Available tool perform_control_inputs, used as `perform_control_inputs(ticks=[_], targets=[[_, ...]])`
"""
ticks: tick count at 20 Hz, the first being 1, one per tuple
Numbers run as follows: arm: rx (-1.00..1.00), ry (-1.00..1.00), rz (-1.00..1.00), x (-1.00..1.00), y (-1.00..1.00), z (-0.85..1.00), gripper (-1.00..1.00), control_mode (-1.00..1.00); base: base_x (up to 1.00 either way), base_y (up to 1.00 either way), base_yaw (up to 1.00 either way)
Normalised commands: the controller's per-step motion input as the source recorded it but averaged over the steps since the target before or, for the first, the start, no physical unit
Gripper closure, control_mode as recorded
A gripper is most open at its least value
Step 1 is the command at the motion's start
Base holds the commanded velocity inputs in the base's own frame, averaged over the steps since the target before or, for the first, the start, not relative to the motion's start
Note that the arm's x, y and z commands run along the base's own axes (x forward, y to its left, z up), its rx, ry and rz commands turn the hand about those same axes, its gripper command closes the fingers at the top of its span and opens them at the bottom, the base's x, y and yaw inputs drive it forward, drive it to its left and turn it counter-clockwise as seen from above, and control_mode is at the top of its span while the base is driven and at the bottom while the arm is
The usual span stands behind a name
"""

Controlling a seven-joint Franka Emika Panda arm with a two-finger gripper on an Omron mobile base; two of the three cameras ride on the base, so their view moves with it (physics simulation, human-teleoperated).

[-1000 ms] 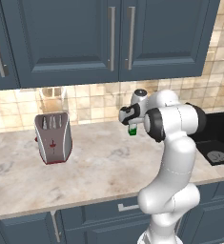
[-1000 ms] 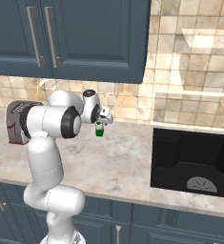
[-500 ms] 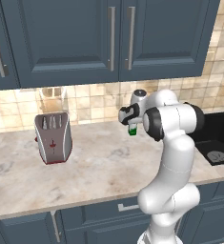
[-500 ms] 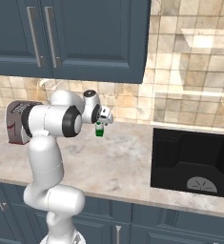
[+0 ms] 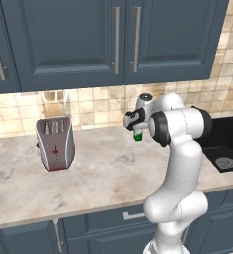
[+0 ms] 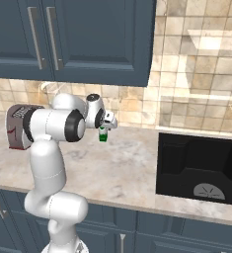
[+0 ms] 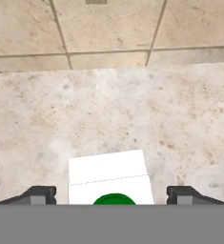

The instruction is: Gather the eggs and milk located in the vicinity of the sink area and place them right next to the bowl.

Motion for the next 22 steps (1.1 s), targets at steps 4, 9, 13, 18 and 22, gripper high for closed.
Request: perform_control_inputs(ticks=[4, 9, 13, 18, 22], targets=[[0.0, 0.0, 0.0, 0.0, 0.0, -0.04, 1.0, -1.0, 0.0, 0.0, 0.0], [0.0, 0.0, 0.0, 0.0, 0.0, 0.0, 1.0, -1.0, 0.0, 0.0, 0.0], [0.0, 0.0, 0.0, -0.06, 0.0, 0.0, 1.0, -1.0, 0.0, 0.0, 0.0], [0.0, 0.0, -0.01, -0.24, -0.01, 0.02, 1.0, -1.0, 0.0, 0.0, 0.0], [0.0, 0.0, 0.0, -0.25, 0.0, 0.1, 1.0, -1.0, 0.0, 0.0, 0.0]])
